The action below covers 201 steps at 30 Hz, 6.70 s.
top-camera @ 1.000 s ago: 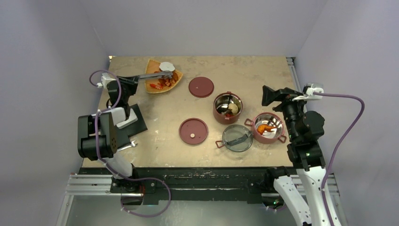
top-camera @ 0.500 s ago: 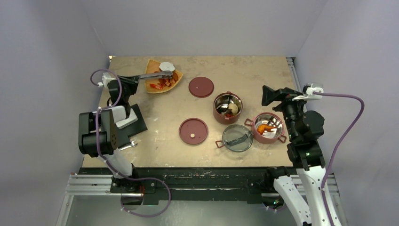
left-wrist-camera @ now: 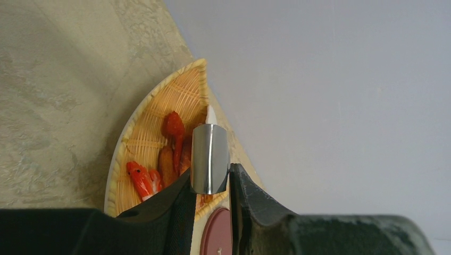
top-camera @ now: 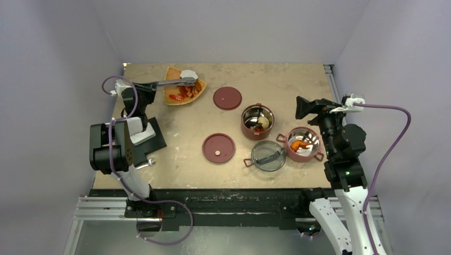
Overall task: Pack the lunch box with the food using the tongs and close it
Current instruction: Pick up the fake food from the plate, then place the fake food in the packing box.
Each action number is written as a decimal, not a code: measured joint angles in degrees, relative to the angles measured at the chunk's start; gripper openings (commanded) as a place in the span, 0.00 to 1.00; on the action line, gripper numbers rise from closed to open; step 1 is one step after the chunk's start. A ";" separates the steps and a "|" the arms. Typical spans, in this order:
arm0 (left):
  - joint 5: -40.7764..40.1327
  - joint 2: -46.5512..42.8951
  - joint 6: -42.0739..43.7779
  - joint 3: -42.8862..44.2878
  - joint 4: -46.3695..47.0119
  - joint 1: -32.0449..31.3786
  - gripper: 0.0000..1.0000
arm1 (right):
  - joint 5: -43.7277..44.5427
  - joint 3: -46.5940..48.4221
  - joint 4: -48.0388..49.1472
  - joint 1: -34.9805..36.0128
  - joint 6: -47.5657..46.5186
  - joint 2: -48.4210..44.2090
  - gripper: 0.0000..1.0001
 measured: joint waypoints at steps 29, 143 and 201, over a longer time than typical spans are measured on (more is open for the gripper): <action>-0.28 4.55 -2.34 2.91 1.38 0.04 0.19 | 0.00 0.00 -0.02 0.00 -0.24 0.24 0.99; -1.05 -14.32 2.43 -0.70 3.15 -33.90 0.00 | 0.48 0.00 -0.44 0.00 -0.28 -1.14 0.99; -7.45 -3.32 3.08 -2.12 13.31 -36.89 0.23 | 0.46 0.00 -0.46 0.00 -0.28 -1.14 0.99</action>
